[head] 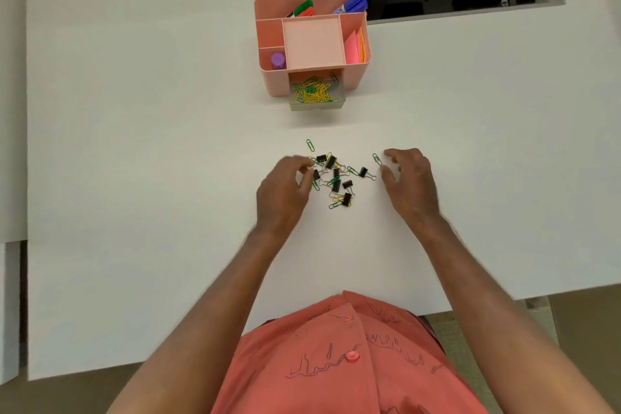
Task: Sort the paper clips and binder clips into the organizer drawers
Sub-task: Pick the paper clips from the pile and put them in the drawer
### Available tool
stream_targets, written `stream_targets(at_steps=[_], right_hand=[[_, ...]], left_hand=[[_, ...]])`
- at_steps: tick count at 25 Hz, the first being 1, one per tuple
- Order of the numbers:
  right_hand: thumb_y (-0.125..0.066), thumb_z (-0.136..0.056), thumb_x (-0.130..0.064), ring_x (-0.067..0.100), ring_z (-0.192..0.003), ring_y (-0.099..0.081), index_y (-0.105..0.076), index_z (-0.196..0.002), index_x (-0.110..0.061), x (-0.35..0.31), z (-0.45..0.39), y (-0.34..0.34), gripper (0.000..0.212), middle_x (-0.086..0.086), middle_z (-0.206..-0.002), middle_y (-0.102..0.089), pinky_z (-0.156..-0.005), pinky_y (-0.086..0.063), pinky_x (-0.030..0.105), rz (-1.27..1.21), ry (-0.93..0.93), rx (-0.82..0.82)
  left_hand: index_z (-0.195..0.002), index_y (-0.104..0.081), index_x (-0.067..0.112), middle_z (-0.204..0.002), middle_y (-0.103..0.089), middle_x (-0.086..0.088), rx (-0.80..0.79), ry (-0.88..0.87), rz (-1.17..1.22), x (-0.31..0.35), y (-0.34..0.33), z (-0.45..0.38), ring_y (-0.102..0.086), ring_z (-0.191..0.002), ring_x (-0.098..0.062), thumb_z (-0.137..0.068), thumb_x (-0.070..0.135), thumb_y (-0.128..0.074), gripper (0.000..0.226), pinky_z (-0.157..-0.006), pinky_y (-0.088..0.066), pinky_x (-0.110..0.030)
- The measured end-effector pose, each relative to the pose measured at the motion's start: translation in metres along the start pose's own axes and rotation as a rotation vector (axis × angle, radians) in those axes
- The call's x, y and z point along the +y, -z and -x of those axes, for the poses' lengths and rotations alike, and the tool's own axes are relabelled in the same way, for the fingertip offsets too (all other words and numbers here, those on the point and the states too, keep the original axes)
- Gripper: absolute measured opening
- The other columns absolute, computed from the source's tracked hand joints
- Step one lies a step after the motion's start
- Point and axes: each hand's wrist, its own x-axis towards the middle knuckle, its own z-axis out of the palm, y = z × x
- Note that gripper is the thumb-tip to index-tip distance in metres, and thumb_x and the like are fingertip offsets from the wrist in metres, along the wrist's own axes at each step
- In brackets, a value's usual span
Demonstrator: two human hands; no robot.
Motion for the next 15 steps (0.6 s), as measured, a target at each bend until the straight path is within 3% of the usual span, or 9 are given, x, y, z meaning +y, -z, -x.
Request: stream_targets(at_steps=[5,8,15], right_hand=[[-0.063,-0.096,-0.026,0.021,-0.108,-0.052,-0.063,-0.105,-0.024,-0.013,-0.006,-0.002,0.010,-0.004,-0.106,-0.058,-0.068,-0.048,0.035,0.128,0.055,0.034],[-0.063,-0.092,-0.020,0.022,-0.106,-0.052,-0.063,-0.096,-0.019,-0.019,-0.011,0.000,0.004,-0.001,-0.101,-0.059,-0.067,-0.051,0.038,0.142,0.015,0.000],[-0.060,-0.086,-0.012,0.024,-0.103,-0.053,-0.061,-0.091,-0.021,-0.022,-0.005,0.005,0.010,-0.001,-0.098,-0.059,-0.066,-0.045,0.034,0.239,0.006,-0.105]], left_hand=[[-0.126,-0.064,0.023,-0.120,-0.063,0.005,-0.127,-0.075,-0.179,-0.016,-0.014,0.031,-0.060,-0.106,-0.017,-0.096,0.019,-0.061,0.031,-0.081,-0.051,-0.032],[-0.127,-0.064,0.018,-0.118,-0.060,-0.001,-0.166,-0.122,-0.253,-0.011,-0.016,0.025,-0.062,-0.098,-0.024,-0.096,0.016,-0.062,0.031,-0.076,-0.055,-0.038],[-0.098,-0.065,0.012,-0.104,-0.058,-0.004,-0.156,-0.206,-0.320,-0.012,-0.016,0.022,-0.058,-0.080,-0.026,-0.098,0.014,-0.058,0.008,-0.061,-0.051,-0.040]])
